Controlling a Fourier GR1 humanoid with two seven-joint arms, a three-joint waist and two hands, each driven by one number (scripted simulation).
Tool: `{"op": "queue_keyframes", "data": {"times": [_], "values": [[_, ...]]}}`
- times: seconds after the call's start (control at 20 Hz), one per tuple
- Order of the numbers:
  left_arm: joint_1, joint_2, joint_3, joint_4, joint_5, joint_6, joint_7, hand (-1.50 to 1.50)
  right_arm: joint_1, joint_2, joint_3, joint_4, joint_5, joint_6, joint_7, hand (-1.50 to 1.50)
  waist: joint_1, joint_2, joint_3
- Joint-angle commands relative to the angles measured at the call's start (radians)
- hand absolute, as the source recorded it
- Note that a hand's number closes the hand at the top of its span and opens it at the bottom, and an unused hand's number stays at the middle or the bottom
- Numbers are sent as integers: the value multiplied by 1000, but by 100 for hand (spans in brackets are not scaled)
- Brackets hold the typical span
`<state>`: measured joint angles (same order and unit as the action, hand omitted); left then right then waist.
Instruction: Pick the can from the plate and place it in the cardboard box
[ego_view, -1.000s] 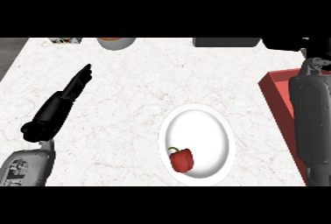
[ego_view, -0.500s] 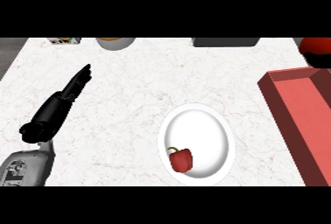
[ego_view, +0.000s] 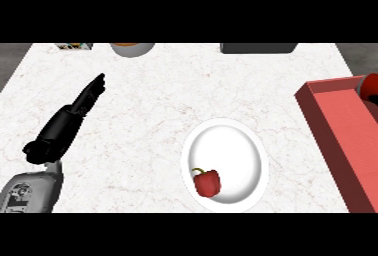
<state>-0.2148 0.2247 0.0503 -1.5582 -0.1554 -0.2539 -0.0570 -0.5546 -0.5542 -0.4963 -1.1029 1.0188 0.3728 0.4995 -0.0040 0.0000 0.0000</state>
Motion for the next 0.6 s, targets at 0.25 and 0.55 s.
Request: {"op": "queue_keyframes", "data": {"times": [0.25,0.55], "values": [[-21,9,15,10,4,-18,3,0,103,35,-24,-73,-166,96,-166,-150,-4,-2,0],[30,-7,7,-6,-10,4,-6,0,-41,86,-256,-135,-369,-139,-275,-150,-12,-10,3]]}}
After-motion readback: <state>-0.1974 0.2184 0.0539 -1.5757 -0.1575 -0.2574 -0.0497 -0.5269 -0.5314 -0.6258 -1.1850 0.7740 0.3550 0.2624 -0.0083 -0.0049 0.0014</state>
